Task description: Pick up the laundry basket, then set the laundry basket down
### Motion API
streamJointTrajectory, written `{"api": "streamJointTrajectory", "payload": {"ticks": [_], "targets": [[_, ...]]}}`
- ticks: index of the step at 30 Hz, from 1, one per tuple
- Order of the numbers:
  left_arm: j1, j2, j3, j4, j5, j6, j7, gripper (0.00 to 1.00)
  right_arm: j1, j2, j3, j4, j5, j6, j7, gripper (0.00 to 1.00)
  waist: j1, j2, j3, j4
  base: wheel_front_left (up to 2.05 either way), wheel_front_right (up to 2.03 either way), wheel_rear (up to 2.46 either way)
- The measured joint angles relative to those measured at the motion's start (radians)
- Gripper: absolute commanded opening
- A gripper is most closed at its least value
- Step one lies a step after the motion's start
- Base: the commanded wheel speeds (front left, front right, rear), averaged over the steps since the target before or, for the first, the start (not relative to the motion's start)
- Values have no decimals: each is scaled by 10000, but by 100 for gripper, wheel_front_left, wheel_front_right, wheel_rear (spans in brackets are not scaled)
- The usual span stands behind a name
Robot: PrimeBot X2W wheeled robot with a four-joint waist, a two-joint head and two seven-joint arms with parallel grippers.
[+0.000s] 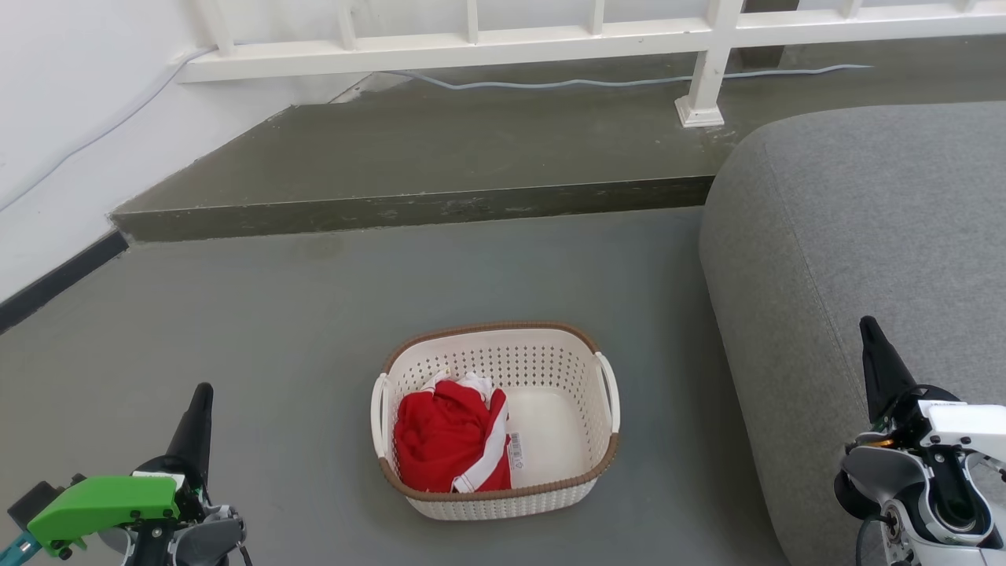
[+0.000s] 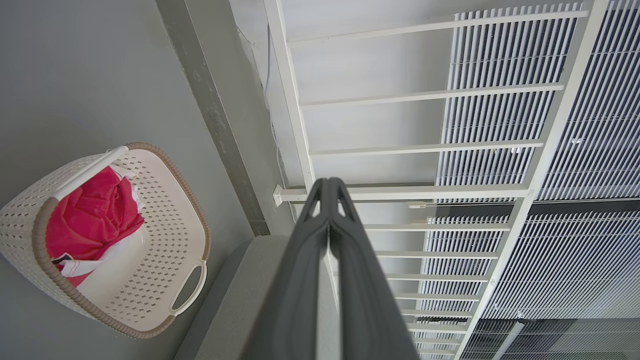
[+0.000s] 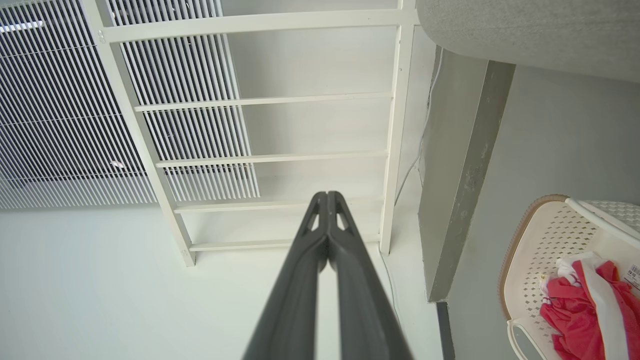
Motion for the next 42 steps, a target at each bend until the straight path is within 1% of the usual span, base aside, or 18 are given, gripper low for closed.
{"api": "streamJointTrajectory", "payload": {"ticks": [42], "targets": [[-3, -12, 21, 27, 0, 0, 75, 0, -4, 31, -27, 17, 0, 13, 4, 0, 0, 0, -1, 0, 0, 0, 0]]}}
